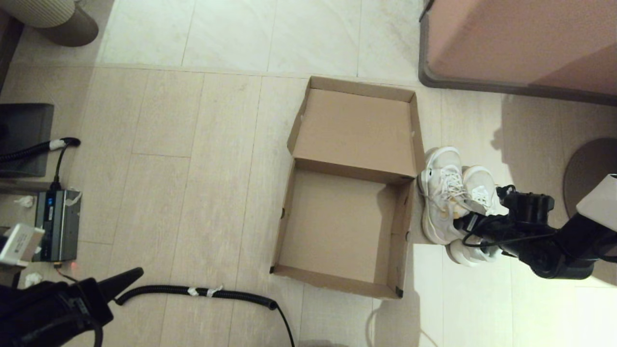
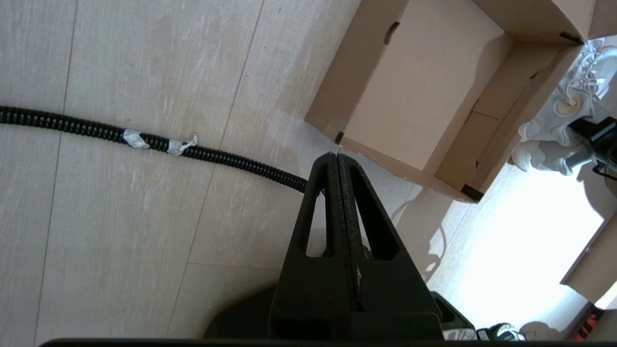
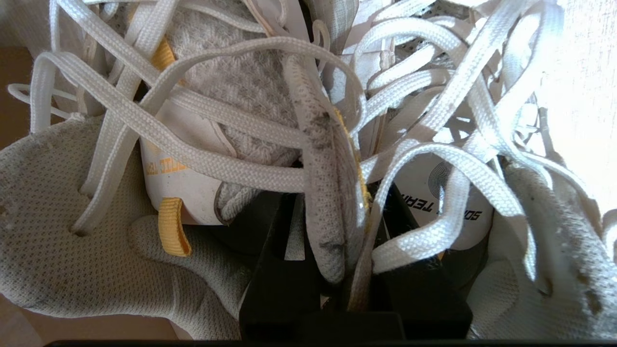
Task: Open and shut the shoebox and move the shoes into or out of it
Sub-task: Put the shoes into the shoe box
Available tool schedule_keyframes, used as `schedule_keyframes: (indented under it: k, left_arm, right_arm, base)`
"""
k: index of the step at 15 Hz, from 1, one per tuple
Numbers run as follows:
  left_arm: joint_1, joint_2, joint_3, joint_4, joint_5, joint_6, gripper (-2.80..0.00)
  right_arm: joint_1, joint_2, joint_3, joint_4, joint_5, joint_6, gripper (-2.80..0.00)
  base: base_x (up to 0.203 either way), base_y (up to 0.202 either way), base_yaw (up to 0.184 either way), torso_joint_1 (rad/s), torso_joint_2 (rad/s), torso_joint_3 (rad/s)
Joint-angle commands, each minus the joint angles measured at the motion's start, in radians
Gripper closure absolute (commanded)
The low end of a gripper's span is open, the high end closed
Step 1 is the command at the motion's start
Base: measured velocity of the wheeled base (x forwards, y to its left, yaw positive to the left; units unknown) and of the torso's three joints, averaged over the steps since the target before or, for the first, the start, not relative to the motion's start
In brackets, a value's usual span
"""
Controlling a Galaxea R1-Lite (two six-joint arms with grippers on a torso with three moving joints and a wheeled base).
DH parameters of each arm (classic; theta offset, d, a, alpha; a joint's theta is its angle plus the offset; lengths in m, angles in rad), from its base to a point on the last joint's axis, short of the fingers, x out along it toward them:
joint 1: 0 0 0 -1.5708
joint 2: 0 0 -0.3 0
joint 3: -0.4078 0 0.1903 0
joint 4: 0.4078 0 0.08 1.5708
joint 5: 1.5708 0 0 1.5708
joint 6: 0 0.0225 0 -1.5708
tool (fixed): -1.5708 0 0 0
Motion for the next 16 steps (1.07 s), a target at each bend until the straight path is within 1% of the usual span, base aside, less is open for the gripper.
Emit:
schedule_keyframes:
  k: [1, 6, 10, 12, 14, 15, 16]
  left_arm:
    - [0.0, -0.006, 0.0, -0.003, -0.001, 0.0, 0.0]
    - [0.0, -0.02, 0.004, -0.003, 0.005, 0.0, 0.0]
    - [0.0, -0.071, 0.037, 0.007, 0.008, 0.003, 0.0]
    - [0.0, -0.075, 0.046, 0.007, 0.029, 0.003, 0.0]
    - [-0.001, -0.058, 0.034, 0.007, 0.033, 0.003, 0.0]
    - [-0.002, -0.038, 0.025, 0.006, 0.033, 0.003, 0.0]
    - [-0.001, -0.008, 0.01, 0.002, 0.034, 0.002, 0.0]
  right_arm:
    - [-0.002, -0.025, 0.002, 0.006, -0.001, 0.001, 0.0]
    - [-0.017, -0.236, 0.003, 0.226, 0.001, 0.007, 0.0]
    - [-0.02, -0.491, 0.012, 0.454, 0.007, 0.009, 0.0]
    - [-0.003, -0.633, 0.016, 0.597, 0.01, 0.011, 0.0]
    - [0.062, -0.753, 0.019, 0.725, 0.009, 0.018, 0.0]
    - [0.122, -0.785, 0.023, 0.758, 0.005, 0.029, 0.0]
    - [0.187, -0.805, 0.026, 0.778, -0.005, 0.057, 0.0]
  base:
    - [0.0, 0.0, 0.0, 0.0, 0.0, 0.0]
    - [0.0, 0.0, 0.0, 0.0, 0.0, 0.0]
    - [0.0, 0.0, 0.0, 0.0, 0.0, 0.0]
    - [0.0, 0.0, 0.0, 0.0, 0.0, 0.0]
    - [0.0, 0.0, 0.0, 0.0, 0.0, 0.0]
    - [0.0, 0.0, 0.0, 0.0, 0.0, 0.0]
    - [0.0, 0.0, 0.0, 0.0, 0.0, 0.0]
